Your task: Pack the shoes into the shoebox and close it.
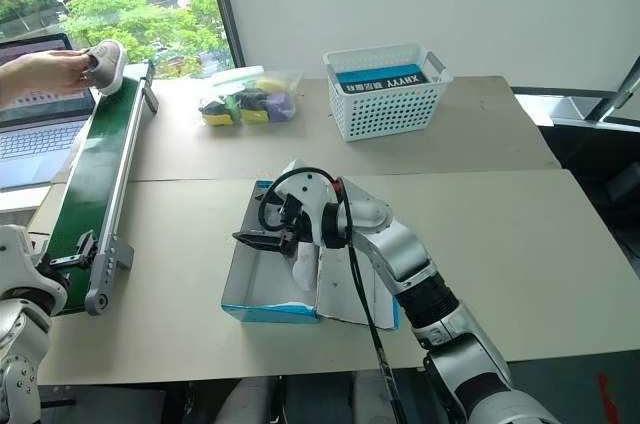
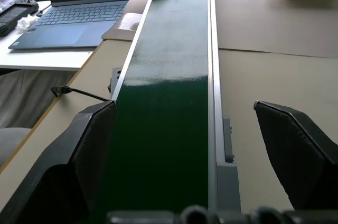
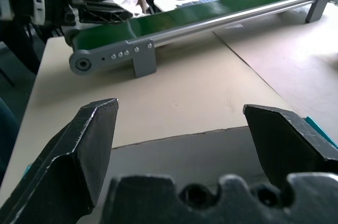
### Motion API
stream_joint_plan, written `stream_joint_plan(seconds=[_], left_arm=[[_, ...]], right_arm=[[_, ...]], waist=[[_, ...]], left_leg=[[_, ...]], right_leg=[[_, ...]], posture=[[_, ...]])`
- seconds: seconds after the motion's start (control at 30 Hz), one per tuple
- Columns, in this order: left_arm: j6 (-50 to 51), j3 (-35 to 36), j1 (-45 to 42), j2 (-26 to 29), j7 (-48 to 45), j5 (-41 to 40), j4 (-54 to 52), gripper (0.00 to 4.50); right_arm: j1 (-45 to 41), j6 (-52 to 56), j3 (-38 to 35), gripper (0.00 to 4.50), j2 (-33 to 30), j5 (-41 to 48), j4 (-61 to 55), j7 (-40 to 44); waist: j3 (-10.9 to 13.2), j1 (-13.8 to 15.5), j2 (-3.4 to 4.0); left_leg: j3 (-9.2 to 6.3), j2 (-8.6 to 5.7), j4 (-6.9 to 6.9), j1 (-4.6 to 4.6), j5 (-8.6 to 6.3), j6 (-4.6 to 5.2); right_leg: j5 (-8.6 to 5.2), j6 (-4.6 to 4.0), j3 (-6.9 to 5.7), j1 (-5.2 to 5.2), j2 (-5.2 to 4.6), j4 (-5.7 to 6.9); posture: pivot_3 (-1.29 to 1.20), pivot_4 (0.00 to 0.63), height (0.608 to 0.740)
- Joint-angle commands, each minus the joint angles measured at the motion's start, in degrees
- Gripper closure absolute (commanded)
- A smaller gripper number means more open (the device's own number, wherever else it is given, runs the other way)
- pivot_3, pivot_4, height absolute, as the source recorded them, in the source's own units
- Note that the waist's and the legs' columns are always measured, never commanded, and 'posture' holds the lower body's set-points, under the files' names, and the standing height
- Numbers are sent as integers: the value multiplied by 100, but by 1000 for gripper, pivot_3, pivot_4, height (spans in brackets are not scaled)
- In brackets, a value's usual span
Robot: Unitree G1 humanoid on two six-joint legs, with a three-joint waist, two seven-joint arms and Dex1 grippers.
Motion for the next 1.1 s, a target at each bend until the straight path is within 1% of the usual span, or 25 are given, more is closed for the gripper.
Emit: stream_joint_plan(seconds=[0.03,0.27,0.63,0.9,1.1], left_arm=[[-211,95,-5,-12,55,61,-85,0],[-274,28,136,-69,56,93,-135,0],[-504,179,478,-365,194,104,-205,0],[-543,230,534,-395,245,84,-174,0],[-472,183,413,-313,237,89,-71,0]], right_arm=[[-109,-98,11,21,212,-248,29,-175],[-4,-96,-57,21,316,-445,-30,-187],[-236,-227,-195,21,420,-568,249,-186],[-205,-151,-227,21,531,-582,178,-219],[-267,-165,-321,21,592,-571,279,-318]], waist=[[0,-2,0],[0,-1,0],[0,-7,0],[0,-5,-1],[0,-4,-1]], left_leg=[[0,0,0,0,0,0],[0,0,0,-1,-1,-3],[1,1,0,0,-1,-3],[1,1,0,1,-2,-3],[1,0,0,0,-2,-3]], right_leg=[[0,0,0,-1,0,0],[0,-1,1,-1,-1,0],[1,-2,1,-1,0,1],[0,-2,1,-1,0,2],[0,-2,1,-1,0,2]], posture=[[0,150,739],[0,150,739],[0,150,739],[0,150,739],[0,150,739]])
